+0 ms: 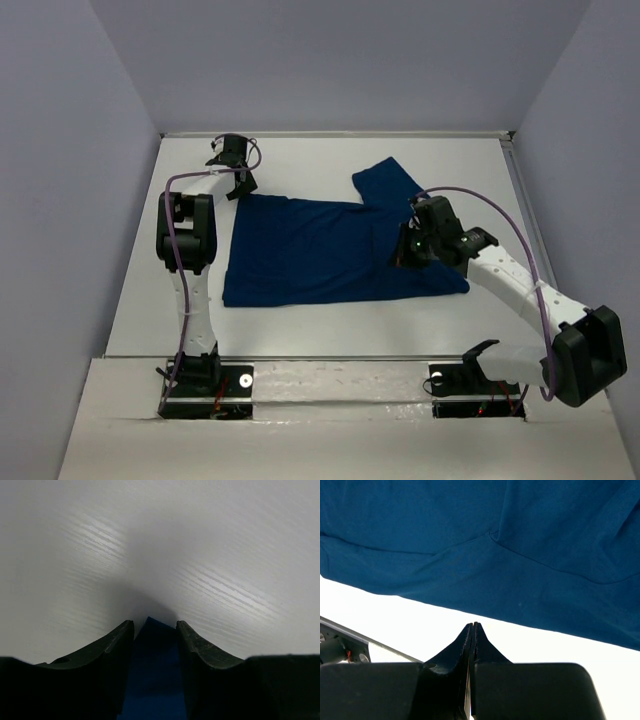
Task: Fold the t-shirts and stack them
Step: Grap the side of the flattened tshirt furthest away from the robot with both arms
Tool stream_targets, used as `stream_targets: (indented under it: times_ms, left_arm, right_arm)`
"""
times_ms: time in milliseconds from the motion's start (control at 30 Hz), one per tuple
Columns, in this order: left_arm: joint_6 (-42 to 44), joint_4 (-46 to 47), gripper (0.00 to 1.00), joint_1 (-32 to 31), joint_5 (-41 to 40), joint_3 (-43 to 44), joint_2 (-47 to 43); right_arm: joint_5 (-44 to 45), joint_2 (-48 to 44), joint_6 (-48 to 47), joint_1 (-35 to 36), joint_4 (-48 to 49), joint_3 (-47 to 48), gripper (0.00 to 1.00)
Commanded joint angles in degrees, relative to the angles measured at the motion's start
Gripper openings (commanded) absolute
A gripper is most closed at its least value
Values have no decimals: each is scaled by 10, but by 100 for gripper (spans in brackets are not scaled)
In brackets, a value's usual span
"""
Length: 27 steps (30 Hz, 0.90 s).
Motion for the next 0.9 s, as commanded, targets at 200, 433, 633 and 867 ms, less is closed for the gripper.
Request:
stream_targets:
  times_ms: [200, 433, 633, 867]
  left_arm:
    - [4, 11, 12, 1, -5, 0, 2]
    - [7, 12, 0, 1, -5, -20, -50]
    - [-11, 27, 0, 1, 17, -75, -109]
    - [-12, 24, 0, 1, 24, -99, -140]
  right_arm:
    - [29, 115, -49, -13, 52, 132, 15]
    - [36, 340, -70, -148, 87, 361, 38]
    - [63, 523, -81, -198, 92, 581, 50]
    - [69, 778, -81, -218, 20, 917, 55]
